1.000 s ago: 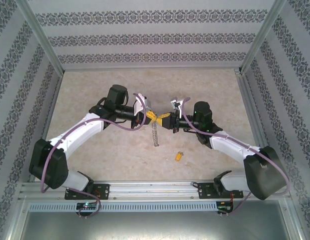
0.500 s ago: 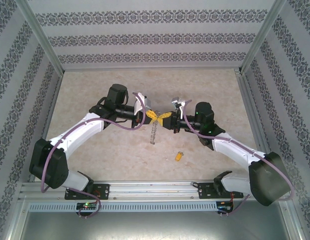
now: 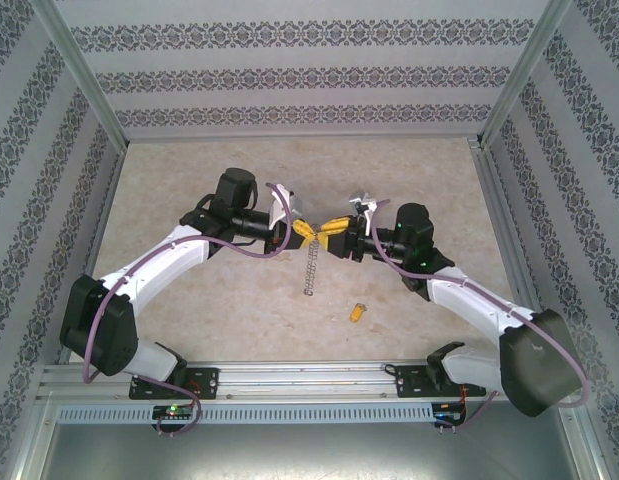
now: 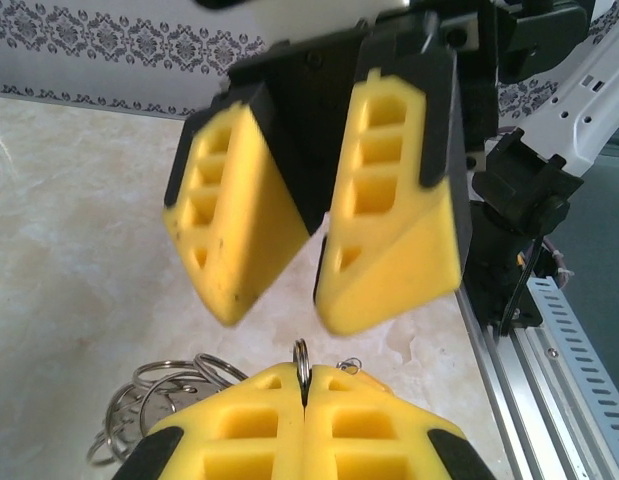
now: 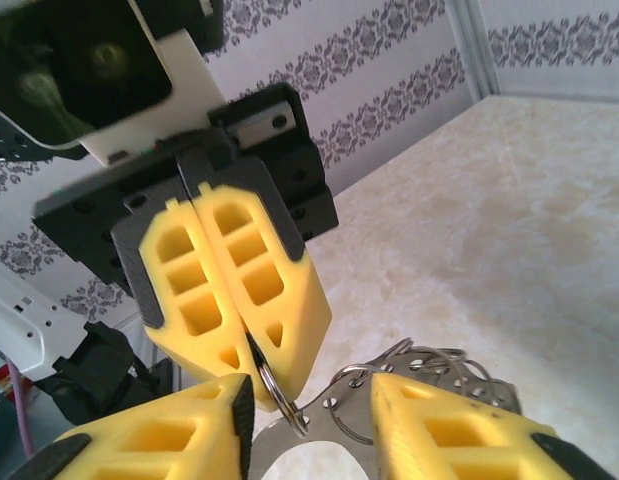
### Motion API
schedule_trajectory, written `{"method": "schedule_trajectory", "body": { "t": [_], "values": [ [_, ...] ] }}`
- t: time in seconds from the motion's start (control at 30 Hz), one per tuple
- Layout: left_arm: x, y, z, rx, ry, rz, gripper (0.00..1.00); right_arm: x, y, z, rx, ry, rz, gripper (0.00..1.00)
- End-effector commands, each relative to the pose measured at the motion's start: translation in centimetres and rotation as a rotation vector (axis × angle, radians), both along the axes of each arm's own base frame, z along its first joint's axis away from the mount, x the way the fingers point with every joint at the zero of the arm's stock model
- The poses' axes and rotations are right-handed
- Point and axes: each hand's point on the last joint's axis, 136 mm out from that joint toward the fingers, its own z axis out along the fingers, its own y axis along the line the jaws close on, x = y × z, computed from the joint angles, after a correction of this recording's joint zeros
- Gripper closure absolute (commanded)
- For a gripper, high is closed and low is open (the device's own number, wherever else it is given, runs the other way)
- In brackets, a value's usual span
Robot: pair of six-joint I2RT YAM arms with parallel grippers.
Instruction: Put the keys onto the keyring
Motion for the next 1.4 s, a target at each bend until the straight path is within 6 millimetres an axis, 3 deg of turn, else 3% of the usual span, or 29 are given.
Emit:
{"method": "schedule_trajectory", "body": {
  "t": [0.0,0.67,1.0,1.13,1.27,1.37],
  "values": [
    [0.0,-0.5,1.4,-0.026,-0.021,-0.015,1.00,-0.9,-0.5,1.7,0.034,-0.086,0.011,0.62],
    [0.0,-0.5,1.8,-0.033,-0.031,-0.020,1.00,-1.4,1.6,0.3,0.039,-0.034,0.116,0.57],
    [0.1,-0.6,1.6,-0.033,-0.030,-0.023,1.00,-1.5,1.9,-0.1,0.035,-0.027,0.130,0.84],
    [0.0,-0.6,1.7,-0.036,-0.033,-0.024,1.00,-1.3,2.0,-0.1,0.034,-0.030,0.126,1.00],
    [0.5,-0.6,2.3,-0.051,-0.021,0.015,1.00,-0.9,1.7,-0.4,0.029,-0.033,0.096,1.00],
    [2.3,-0.1,3.1,-0.057,-0.006,0.160,1.00,-0.7,1.4,-0.3,0.034,-0.042,0.081,1.00]
  ]
}}
